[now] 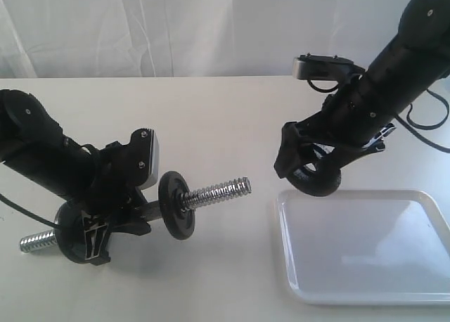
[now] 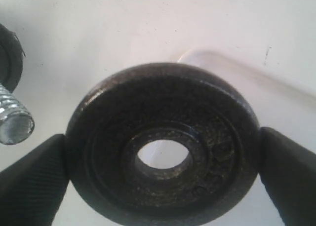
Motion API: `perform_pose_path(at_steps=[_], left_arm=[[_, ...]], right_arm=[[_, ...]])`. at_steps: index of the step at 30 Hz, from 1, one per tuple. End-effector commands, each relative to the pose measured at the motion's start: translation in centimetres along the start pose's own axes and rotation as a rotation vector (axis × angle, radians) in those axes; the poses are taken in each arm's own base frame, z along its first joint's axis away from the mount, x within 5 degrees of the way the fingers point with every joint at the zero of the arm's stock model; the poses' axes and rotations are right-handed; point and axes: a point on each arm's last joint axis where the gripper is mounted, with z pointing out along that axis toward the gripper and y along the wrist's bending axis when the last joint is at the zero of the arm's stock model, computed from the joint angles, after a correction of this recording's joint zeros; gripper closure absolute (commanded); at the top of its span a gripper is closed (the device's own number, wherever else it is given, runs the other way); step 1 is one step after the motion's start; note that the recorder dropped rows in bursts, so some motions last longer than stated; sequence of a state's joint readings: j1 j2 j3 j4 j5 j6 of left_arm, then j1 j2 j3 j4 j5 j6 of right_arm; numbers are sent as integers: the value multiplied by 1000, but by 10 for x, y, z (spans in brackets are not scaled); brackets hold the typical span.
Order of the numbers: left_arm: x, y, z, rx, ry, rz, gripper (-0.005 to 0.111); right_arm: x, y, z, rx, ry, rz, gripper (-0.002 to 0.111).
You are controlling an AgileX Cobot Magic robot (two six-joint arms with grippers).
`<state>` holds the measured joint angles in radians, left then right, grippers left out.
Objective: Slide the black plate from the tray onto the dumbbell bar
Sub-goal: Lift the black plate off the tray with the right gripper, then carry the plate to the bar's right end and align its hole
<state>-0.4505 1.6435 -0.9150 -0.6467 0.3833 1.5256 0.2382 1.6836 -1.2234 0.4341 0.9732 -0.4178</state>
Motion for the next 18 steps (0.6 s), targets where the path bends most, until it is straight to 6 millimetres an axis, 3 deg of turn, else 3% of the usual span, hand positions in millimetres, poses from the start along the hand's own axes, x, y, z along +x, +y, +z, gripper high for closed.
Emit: perform_pose_path(at_steps=[1, 18], left_arm=[[-16, 4, -17, -41, -85, -47, 107], [-16, 0, -17, -3, -89, -41, 107]], right_arm=[[-5, 9, -13, -68, -67, -14, 108], [-6, 33, -27, -439, -165, -235, 108]])
